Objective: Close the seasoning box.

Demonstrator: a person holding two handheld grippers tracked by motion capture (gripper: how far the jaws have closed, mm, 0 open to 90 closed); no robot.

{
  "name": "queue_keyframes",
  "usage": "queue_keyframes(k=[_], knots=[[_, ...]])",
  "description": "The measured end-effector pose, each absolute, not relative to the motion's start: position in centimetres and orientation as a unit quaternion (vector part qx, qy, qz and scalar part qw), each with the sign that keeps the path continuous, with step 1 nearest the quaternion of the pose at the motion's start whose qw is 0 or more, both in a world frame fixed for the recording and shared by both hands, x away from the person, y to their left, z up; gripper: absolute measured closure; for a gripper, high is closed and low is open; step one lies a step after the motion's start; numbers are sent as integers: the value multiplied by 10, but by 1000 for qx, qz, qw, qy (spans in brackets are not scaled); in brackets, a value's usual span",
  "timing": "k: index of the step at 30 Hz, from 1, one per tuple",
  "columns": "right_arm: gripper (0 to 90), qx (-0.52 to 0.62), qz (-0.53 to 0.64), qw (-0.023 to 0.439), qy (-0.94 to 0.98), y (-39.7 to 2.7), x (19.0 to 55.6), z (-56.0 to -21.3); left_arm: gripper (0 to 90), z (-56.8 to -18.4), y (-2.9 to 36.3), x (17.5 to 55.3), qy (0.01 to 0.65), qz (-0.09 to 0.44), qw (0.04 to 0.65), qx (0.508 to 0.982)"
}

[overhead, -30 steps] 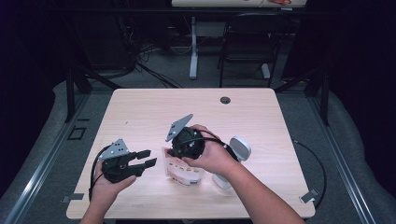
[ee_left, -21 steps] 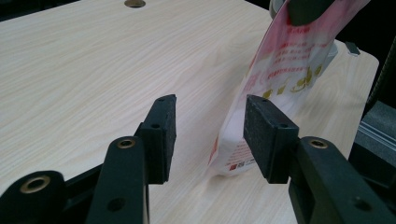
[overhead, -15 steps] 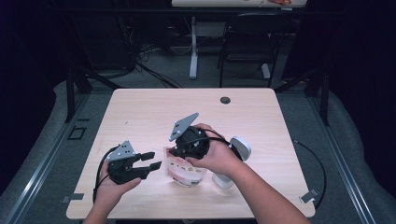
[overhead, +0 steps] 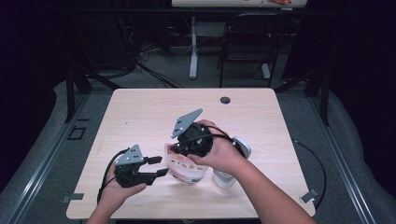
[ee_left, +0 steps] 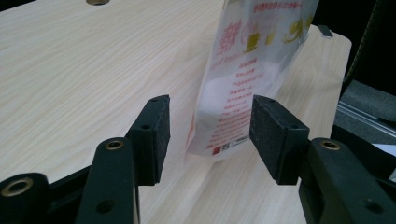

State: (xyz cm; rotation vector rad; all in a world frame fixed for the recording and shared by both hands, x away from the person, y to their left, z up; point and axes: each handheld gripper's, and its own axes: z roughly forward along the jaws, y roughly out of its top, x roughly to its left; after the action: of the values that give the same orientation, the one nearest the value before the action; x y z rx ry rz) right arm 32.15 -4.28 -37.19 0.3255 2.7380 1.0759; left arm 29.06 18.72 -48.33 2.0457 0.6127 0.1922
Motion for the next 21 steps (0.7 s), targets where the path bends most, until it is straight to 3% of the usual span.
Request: queue_keyframes(k=[21], knots=[[900,97,368,97,920,-43,314,-354,479,-489,181,291,238,57,485,840]])
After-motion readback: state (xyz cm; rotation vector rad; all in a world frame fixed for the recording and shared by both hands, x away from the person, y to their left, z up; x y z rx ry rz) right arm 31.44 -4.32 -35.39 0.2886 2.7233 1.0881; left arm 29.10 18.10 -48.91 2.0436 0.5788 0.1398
